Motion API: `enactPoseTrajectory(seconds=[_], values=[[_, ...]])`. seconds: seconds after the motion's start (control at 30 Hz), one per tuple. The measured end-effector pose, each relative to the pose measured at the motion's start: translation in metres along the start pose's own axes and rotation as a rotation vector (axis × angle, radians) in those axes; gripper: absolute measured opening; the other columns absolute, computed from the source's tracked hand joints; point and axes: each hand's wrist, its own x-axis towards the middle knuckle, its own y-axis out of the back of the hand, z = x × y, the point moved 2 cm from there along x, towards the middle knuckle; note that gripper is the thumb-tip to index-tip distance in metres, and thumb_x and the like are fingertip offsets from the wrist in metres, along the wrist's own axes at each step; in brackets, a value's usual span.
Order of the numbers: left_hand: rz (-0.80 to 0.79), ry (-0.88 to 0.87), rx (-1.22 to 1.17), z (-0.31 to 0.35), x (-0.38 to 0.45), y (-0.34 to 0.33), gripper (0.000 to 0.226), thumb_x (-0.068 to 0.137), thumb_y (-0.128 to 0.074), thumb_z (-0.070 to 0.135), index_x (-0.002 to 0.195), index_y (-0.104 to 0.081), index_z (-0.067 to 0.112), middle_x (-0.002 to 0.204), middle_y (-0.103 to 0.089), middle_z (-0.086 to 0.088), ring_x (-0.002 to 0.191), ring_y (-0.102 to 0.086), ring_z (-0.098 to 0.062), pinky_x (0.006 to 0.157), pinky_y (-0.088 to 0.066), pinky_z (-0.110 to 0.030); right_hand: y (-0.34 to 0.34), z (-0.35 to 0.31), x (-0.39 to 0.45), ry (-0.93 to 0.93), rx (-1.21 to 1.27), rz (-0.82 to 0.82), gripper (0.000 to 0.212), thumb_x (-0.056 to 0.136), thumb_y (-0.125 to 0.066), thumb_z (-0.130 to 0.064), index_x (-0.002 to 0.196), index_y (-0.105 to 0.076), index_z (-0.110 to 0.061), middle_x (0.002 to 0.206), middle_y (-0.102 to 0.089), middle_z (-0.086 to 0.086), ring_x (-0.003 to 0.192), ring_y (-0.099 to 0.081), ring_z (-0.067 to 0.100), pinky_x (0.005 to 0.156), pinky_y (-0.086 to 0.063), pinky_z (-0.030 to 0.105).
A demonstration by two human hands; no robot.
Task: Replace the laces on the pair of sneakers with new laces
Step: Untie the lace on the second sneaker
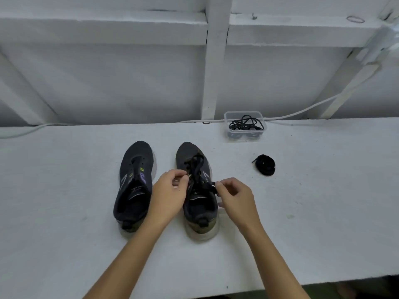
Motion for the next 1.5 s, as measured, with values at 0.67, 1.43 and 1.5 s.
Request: enactPoseTrajectory(seconds=[0.67, 1.43, 1.5], values=[[-0.077, 0.006, -0.046, 0.003, -0.006, 0.007, 0.026, 0.088, -0.072, 0.042, 0.109, -0.065, 0.027, 0.1, -0.068, 0.016, 0.092, -0.064, 0.003, 0.081, -0.05, -0.013, -0.021, -0.003, -0.018, 0.073, -0.026, 0.085, 0.012, 0.098, -0.063, -0.028, 0.091, -0.073, -0.03, 0.091, -0.073, -0.018, 0.09, -0.066, -0.002, 0.072, -0.047, 0.015], [-0.321, -0.553, 0.538, 0.019, 0.038, 0.01, 0.032, 0.099, -0.056, 0.017, 0.122, -0.071, 0.034, 0.128, -0.059, 0.012, 0.114, -0.046, -0.015, 0.097, -0.043, -0.035, 0.002, -0.007, -0.002, 0.161, -0.14, -0.197, 0.024, 0.084, -0.08, -0.03, 0.101, -0.069, -0.042, 0.106, -0.067, -0.029, 0.097, -0.067, -0.002, 0.079, -0.057, 0.022], [-0.358, -0.52, 0.604, 0.022, 0.044, 0.011, 0.024, 0.099, -0.059, 0.023, 0.115, -0.074, 0.033, 0.124, -0.06, 0.014, 0.113, -0.046, -0.014, 0.098, -0.043, -0.038, 0.004, -0.009, 0.0, 0.163, -0.147, -0.187, 0.022, 0.085, -0.078, -0.028, 0.099, -0.069, -0.042, 0.103, -0.067, -0.03, 0.096, -0.067, -0.004, 0.08, -0.055, 0.021]])
